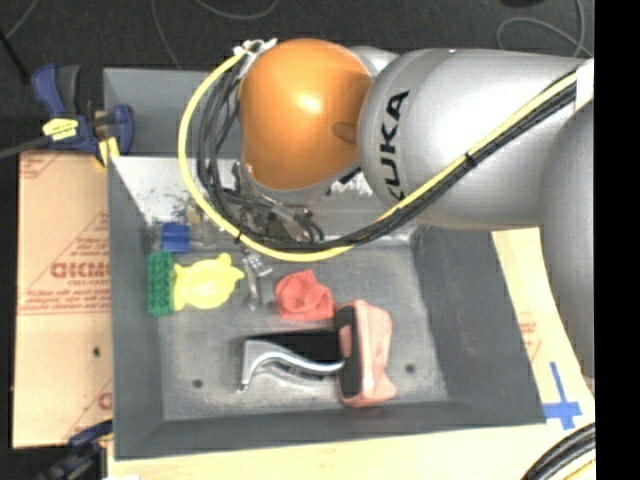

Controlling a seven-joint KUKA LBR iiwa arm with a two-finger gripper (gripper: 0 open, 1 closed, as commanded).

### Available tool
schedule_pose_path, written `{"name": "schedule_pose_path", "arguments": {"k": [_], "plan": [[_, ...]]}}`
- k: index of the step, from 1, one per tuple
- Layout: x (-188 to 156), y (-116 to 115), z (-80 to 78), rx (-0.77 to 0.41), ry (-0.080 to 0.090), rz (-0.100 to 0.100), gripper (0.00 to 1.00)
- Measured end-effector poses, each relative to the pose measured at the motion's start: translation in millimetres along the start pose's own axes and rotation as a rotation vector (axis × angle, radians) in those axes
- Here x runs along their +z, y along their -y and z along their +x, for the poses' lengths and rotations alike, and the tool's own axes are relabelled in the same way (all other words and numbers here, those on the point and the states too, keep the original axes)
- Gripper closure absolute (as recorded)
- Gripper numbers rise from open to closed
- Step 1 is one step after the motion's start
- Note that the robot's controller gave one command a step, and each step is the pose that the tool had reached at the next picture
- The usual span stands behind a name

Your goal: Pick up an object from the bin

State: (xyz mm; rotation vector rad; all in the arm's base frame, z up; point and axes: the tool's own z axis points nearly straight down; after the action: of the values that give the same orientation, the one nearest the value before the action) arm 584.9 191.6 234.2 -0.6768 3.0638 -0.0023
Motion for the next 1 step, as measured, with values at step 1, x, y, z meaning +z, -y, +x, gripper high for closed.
{"name": "schedule_pose_path", "arguments": {"k": [1], "plan": [[3.7, -6.9, 20.4, 0.023, 0.004, -0.004, 0.00]]}}
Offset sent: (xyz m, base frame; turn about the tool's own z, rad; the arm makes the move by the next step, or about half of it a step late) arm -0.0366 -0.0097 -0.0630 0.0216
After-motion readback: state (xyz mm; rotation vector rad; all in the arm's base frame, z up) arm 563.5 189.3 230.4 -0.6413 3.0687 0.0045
